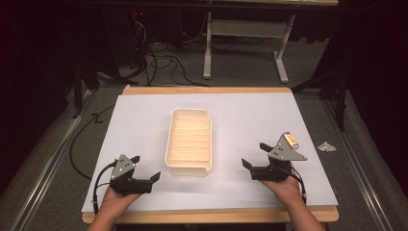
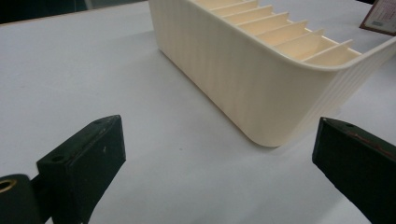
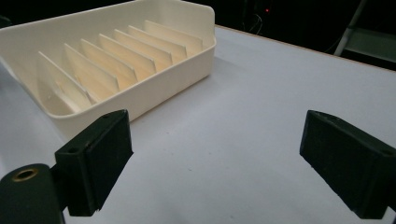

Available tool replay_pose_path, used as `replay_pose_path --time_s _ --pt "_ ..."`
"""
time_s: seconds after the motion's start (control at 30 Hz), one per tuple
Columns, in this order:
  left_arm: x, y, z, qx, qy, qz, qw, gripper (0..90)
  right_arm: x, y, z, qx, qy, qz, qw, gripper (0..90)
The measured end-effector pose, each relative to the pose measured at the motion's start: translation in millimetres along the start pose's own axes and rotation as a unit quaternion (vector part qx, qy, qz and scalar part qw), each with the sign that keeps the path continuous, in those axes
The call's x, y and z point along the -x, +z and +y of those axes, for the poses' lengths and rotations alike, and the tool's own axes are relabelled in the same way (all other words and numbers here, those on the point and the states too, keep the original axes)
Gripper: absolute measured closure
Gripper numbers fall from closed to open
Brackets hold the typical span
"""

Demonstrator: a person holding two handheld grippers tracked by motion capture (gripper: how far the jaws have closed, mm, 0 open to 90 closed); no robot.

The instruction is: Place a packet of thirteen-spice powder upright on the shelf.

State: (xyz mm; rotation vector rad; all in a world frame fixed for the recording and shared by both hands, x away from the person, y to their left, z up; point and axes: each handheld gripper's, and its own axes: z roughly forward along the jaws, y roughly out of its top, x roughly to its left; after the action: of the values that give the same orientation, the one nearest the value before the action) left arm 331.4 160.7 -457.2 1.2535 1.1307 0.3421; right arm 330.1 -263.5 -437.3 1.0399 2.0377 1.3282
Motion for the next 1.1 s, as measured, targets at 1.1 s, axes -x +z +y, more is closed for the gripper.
replay_pose_path --time_s 1.1 --pt "2.2 -0.3 -0.3 0.000 -0.007 -0.007 1.0000 3.3 -1.3 -3.9 8.0 0.003 -0.012 0.038 0.9992 4.2"
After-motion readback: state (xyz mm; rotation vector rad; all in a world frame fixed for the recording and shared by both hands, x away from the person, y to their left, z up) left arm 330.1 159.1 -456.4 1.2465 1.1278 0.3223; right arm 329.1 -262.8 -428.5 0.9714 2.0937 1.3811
